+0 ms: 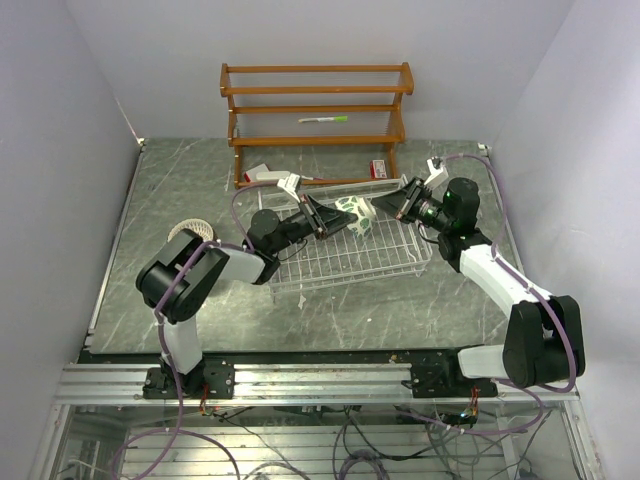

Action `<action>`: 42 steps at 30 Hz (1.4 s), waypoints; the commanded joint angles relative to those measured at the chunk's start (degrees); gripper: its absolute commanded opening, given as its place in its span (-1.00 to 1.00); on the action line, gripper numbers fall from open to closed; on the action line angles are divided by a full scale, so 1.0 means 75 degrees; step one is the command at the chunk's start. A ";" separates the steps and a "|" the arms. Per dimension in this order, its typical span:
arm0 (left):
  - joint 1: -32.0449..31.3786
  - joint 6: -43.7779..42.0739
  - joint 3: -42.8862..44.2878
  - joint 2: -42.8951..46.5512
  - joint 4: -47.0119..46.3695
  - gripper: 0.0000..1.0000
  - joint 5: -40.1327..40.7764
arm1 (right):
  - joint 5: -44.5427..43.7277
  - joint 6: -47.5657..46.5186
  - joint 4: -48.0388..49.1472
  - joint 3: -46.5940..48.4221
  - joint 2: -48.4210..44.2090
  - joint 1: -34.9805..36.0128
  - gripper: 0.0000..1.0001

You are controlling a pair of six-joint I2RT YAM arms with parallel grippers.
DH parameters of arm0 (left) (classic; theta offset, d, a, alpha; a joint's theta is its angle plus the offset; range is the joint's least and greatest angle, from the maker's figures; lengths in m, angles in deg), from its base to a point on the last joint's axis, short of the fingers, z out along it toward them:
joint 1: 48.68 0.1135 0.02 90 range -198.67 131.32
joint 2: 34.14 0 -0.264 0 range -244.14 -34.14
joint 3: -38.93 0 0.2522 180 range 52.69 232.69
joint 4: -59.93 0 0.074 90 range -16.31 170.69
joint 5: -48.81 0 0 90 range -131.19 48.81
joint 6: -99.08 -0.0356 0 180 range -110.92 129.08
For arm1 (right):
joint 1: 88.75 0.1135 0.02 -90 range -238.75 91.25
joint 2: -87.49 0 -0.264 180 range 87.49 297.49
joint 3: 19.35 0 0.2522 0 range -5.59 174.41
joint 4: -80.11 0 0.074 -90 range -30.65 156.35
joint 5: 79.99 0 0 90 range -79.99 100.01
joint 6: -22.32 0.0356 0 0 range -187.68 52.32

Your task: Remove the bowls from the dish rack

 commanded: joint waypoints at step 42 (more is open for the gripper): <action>0.0145 -0.7897 0.6637 0.2360 1.9963 -0.85 0.6955 | -0.1450 -0.1173 -0.1417 -0.0251 -0.1136 -0.0059 -0.71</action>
